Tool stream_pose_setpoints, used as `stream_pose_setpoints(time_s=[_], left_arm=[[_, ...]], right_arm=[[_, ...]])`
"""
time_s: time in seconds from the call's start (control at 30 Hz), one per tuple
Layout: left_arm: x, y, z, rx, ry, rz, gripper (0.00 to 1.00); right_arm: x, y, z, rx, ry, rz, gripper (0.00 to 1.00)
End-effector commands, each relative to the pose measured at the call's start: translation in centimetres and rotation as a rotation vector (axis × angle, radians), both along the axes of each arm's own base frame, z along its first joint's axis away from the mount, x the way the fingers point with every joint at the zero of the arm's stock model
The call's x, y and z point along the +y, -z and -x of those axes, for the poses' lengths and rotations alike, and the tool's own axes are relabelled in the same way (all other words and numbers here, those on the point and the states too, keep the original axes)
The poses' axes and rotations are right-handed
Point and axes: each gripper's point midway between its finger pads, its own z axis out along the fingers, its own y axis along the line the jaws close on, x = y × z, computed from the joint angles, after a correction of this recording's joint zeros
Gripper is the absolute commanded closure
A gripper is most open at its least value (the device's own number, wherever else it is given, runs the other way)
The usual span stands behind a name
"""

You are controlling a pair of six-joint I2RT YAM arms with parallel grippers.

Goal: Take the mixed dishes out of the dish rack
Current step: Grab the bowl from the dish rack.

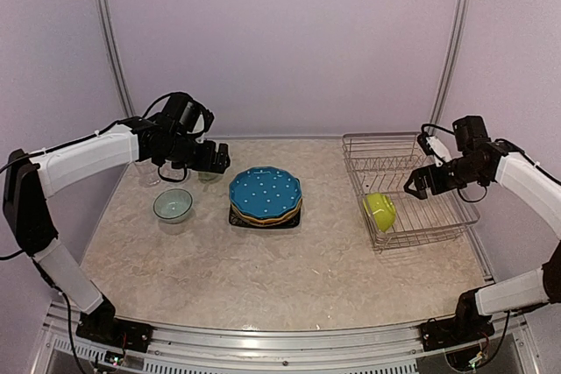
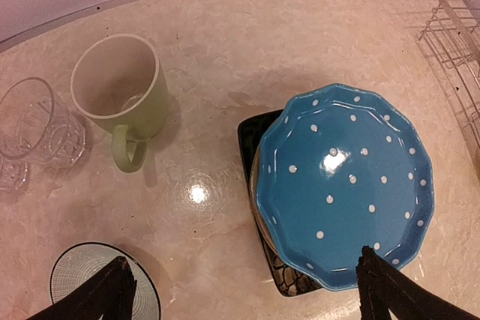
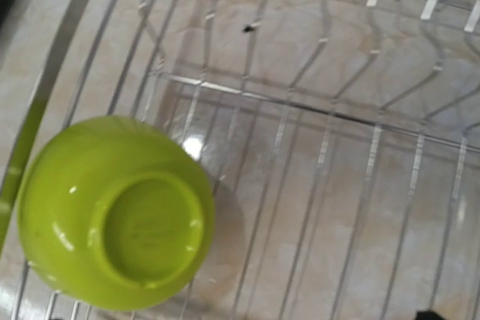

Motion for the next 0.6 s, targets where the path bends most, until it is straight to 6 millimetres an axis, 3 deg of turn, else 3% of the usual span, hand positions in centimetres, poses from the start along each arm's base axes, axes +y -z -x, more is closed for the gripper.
stream_pose_setpoints(time_s=[0.0,0.57], left_arm=[[-0.1,-0.7,0.1,-0.023,0.018,0.016,0.01],[-0.5,-1.5,-0.7,-0.039,0.035,0.048,0.01]], right_arm=[[1.1,1.3,1.5,0.02,-0.078,0.034,0.01],[4.7,5.6,1.8,0.168,-0.212,0.155,0.01]])
